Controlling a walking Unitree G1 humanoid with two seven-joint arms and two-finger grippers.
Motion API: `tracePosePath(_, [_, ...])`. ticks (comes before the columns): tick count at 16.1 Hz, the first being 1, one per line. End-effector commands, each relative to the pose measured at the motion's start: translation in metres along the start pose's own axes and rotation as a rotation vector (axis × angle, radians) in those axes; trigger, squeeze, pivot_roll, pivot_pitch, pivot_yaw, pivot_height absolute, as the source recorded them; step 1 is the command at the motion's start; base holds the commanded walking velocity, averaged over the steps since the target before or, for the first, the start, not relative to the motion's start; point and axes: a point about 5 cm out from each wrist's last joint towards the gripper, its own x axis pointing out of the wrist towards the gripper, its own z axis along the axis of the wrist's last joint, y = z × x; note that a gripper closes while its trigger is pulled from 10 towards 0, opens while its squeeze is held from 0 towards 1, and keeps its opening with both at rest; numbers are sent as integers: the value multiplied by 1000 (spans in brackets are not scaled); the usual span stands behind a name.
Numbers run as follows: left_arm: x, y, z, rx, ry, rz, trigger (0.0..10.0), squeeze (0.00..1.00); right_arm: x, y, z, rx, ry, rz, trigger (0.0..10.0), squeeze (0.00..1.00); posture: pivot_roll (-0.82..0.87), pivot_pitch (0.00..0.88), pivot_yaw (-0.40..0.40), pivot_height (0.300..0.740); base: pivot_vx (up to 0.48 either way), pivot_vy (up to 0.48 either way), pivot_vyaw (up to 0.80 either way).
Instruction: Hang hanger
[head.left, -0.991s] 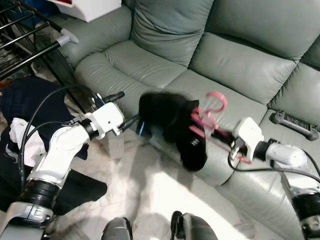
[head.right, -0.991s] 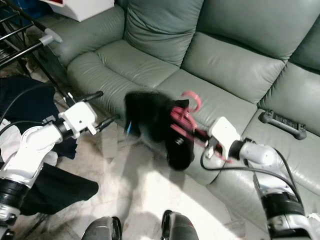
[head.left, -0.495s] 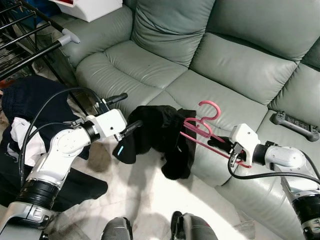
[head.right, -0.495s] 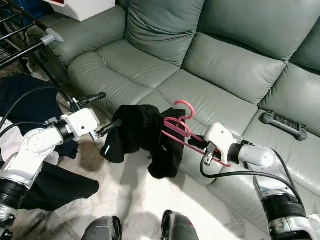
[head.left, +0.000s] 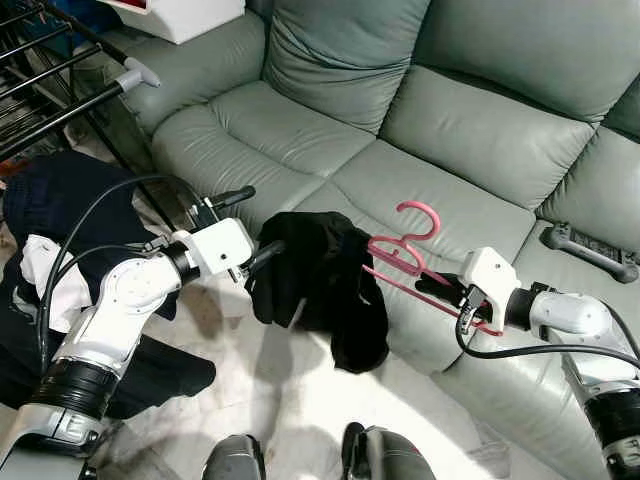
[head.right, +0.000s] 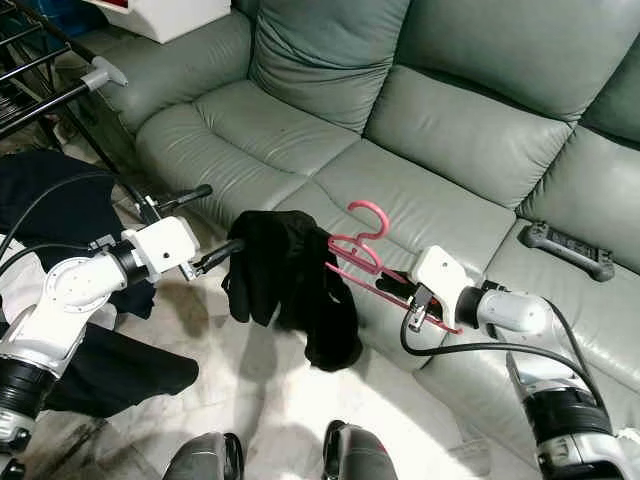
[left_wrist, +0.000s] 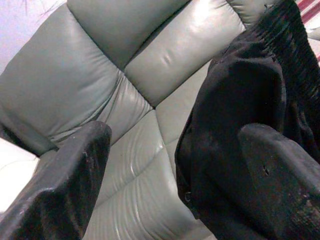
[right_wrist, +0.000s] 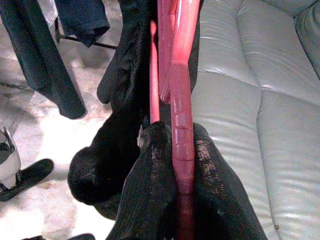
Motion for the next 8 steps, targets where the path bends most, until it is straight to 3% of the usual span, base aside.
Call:
tracePosePath(1, [-3,-4,-4,18,3,-24,10000,1000,-1,0,6,-19,-11,32,10000,0,-69,110,-12,740,0,0,0])
tracePosePath(2, [-2,-28,-17,0,26,-144,10000,1000,18,-1,23,-79,-103,-50,10000,0,-74,105,-7,740,0,0,0])
tracePosePath(3, [-3,-39,-22,-8,38,-200,10000,1000,26,-5,32,-103,-151,-99,10000,0,-74,106,-10,740,0,0,0])
tracePosePath(8, [-3,-37,-26,45,40,-238,10000,1000,27,-2,32,-124,-140,-52,10000,0,-74,106,-10,740,0,0,0])
